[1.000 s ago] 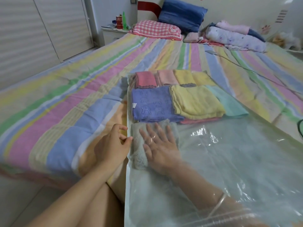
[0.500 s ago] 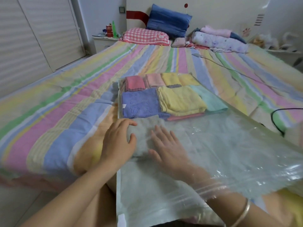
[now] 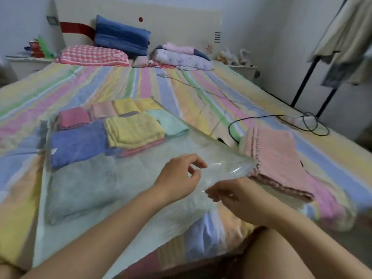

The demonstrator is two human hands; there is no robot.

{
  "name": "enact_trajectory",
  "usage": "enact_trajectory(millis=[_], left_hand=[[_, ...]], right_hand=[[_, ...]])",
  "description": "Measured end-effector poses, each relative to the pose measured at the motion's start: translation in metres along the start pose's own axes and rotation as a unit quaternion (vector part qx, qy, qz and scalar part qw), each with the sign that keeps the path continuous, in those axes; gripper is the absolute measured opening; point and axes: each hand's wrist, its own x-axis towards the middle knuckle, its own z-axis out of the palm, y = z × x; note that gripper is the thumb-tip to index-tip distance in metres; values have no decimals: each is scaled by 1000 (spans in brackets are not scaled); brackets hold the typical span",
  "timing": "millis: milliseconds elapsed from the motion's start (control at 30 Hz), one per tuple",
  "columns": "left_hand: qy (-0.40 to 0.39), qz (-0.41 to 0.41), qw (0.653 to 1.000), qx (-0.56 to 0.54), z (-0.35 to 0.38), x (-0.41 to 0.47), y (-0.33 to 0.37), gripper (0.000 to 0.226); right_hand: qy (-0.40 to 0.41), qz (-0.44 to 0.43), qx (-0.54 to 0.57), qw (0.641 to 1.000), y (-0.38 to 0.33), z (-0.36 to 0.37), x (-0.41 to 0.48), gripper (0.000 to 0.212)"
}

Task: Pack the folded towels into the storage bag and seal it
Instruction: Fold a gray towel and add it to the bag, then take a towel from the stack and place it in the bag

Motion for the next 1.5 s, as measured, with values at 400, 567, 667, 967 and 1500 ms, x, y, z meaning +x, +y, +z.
enact_trajectory(millis=[400, 567, 667, 967, 1500], left_hand=[[-180, -30, 979, 91, 76, 34, 19, 44], [-201, -44, 973, 106, 82, 40, 15, 43], [-195, -52, 974, 101, 83, 42, 15, 41], [-189, -50, 976, 97, 85, 47, 16, 37], [-175, -54, 983, 1, 79, 36, 11, 33]], right_hand=[[199, 96, -110, 969, 120, -29, -42, 53], [192, 96, -110, 971, 136, -30, -44, 26], [191, 96, -126, 969, 142, -30, -44, 29], [235, 71, -174, 954, 150, -12, -44, 41], [217, 227, -44, 948, 126, -38, 1, 12]])
